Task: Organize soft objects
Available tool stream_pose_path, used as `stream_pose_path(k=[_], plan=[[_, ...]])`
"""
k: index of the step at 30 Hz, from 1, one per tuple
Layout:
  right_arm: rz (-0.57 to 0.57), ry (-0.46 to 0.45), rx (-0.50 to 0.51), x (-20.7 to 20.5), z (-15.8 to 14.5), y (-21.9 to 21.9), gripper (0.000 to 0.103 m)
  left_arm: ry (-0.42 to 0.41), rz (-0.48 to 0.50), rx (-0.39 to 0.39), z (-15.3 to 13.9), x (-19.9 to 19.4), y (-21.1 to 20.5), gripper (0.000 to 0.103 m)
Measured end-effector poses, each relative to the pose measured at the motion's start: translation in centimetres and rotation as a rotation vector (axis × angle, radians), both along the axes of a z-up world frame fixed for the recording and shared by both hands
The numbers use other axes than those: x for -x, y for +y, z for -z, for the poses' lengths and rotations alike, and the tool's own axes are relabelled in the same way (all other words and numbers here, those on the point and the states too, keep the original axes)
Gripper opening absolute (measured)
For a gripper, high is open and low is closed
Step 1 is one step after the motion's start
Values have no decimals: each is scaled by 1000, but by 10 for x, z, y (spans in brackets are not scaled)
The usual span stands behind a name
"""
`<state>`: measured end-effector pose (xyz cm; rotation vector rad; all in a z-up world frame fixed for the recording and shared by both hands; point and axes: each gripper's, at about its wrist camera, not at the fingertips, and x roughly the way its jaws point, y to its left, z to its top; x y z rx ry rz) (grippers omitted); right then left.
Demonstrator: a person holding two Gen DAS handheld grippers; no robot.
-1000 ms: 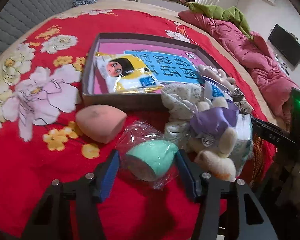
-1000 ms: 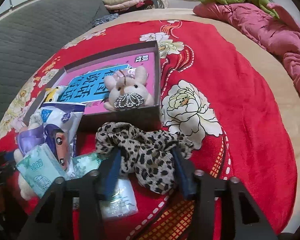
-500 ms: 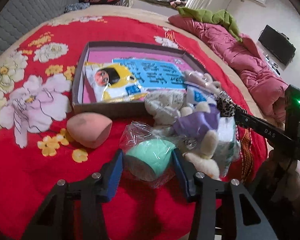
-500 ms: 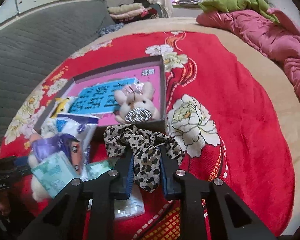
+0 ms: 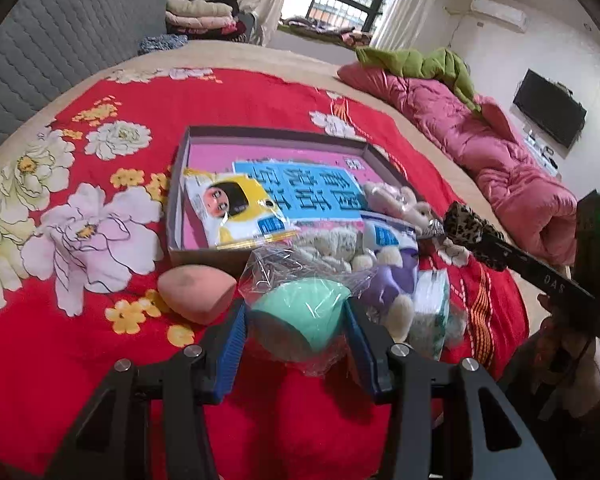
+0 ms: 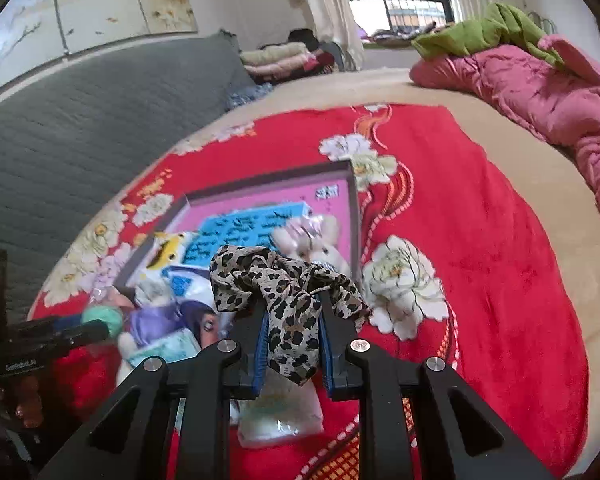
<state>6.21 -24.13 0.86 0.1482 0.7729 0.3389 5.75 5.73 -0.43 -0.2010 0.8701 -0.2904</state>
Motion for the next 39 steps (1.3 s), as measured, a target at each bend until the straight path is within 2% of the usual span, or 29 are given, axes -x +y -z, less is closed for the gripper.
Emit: stream_pose_path(k=[5,11,21,39], plan=[[-15,-25,12,-1,-5,6,21,-29,-34,17,-7,-2,7,49],[-34,-56,41,-5,-7,14,21,-62,-64,-26,-12,-2,8,49],[-36,-67,30,-15,-7,17,21,-44,-131,-31,-9,-16,13,49],[-31,-102,32,-47,-8,22,21,-71,-170,-47,-7,-54,18,49]])
